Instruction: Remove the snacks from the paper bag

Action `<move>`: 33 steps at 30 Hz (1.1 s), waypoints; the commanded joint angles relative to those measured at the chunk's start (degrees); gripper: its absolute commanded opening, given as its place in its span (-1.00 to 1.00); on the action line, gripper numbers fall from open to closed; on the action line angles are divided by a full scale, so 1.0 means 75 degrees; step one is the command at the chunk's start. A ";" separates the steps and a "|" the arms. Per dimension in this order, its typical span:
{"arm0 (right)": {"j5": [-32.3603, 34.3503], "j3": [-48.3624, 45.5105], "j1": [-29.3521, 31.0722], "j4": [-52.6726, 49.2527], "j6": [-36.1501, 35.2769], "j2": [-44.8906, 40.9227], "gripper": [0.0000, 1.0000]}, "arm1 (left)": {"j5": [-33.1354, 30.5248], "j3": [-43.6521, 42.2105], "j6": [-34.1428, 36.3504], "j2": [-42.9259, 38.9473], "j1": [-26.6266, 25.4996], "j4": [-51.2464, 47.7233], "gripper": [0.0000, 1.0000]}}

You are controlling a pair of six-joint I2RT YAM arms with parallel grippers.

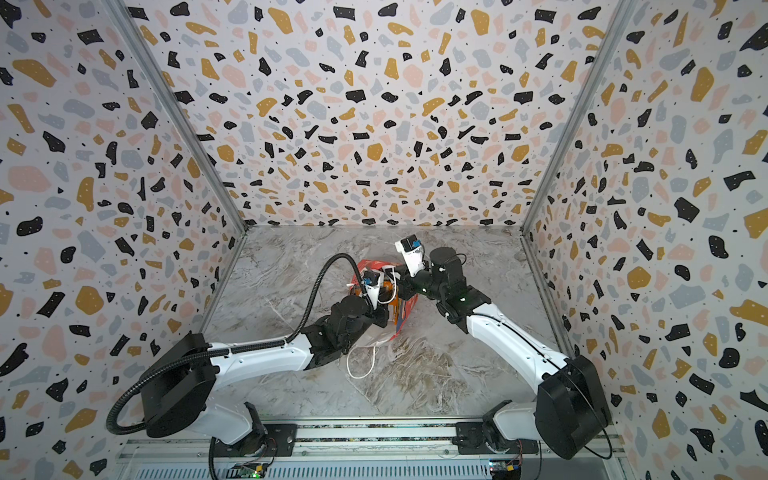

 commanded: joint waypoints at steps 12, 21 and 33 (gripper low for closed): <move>-0.0041 0.0044 -0.0077 0.0599 0.0083 -0.0427 -1.00 | 0.0217 0.0603 0.0090 0.1236 0.0042 -0.0061 0.06; -0.0040 -0.0044 -0.0132 0.0704 0.0155 -0.0491 -1.00 | 0.0000 0.0634 0.0134 0.1606 0.0067 0.0131 -0.38; 0.0071 -0.0131 -0.0171 0.0743 0.0224 -0.0548 -1.00 | 0.0173 0.0612 0.0108 0.1408 0.0175 0.0095 -1.00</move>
